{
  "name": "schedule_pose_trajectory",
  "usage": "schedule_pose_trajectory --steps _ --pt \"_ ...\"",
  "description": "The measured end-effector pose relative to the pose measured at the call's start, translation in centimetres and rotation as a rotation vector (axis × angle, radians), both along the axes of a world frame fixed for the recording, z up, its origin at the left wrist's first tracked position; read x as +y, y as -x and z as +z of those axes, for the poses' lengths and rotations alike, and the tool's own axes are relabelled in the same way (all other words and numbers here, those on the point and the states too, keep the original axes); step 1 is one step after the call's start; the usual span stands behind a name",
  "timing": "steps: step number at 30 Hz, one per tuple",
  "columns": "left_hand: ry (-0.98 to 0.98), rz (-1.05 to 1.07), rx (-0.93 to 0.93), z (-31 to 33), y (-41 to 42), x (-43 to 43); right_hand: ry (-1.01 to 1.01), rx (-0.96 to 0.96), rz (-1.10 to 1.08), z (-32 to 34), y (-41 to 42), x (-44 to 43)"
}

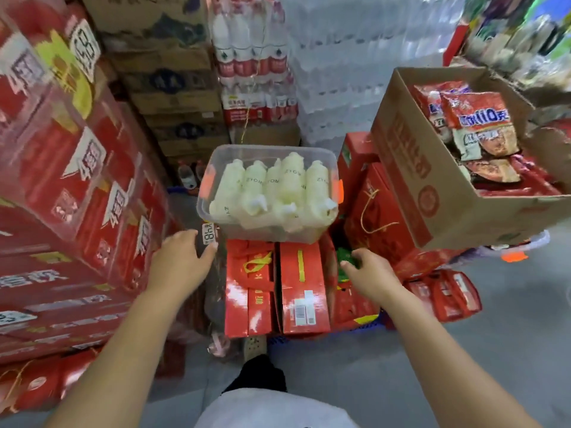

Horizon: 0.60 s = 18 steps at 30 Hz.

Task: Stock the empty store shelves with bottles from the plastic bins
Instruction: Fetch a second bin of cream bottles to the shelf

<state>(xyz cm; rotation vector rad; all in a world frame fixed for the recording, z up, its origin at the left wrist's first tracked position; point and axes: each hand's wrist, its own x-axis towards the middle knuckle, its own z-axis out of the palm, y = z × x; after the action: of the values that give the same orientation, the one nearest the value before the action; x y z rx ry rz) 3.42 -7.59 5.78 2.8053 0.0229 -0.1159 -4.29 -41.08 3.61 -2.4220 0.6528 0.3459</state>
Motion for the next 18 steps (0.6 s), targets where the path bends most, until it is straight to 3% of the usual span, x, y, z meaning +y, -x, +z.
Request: schedule_pose_trajectory --steps 10,14,18 --pt "-0.058 0.076 0.218 -5.9 -23.6 0.6 -0.107 0.019 -0.379 -3.5 -18.2 -2.4" --pt "0.128 0.242 0.366 -9.0 -28.5 -0.4 -0.153 0.073 -0.499 -5.7 -22.7 -3.3" --pt "0.373 0.396 0.313 -10.7 -30.5 -1.2 -0.223 0.003 -0.581 -7.0 -24.9 -3.3"
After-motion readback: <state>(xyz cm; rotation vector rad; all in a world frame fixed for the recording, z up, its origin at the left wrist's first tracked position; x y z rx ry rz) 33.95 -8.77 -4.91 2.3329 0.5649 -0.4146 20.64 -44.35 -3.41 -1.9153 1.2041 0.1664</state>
